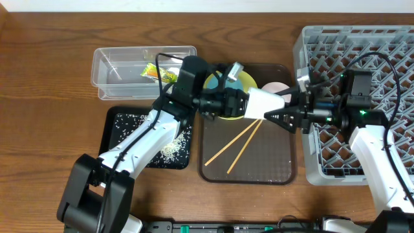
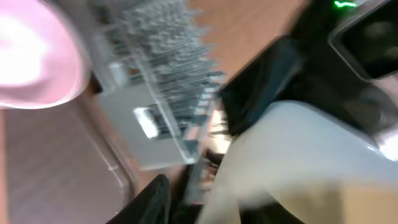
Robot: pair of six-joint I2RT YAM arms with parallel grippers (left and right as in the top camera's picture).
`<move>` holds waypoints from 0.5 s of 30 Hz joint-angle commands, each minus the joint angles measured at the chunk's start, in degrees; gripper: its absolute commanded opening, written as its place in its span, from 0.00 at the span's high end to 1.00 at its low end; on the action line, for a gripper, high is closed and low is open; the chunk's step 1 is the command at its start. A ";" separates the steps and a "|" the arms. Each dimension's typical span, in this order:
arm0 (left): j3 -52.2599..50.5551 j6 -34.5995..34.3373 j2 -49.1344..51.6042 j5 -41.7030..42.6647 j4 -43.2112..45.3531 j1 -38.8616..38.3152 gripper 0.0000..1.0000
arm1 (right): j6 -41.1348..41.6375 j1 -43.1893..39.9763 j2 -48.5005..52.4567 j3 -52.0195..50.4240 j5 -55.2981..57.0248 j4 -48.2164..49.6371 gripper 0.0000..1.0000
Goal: Sort waste into correct bins and load items into the dishwasher rack
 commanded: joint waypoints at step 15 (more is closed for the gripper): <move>0.13 21.38 -13.03 -31.65 -28.24 13.68 0.50 | 20.00 -5.05 -4.26 12.90 51.32 -12.28 0.88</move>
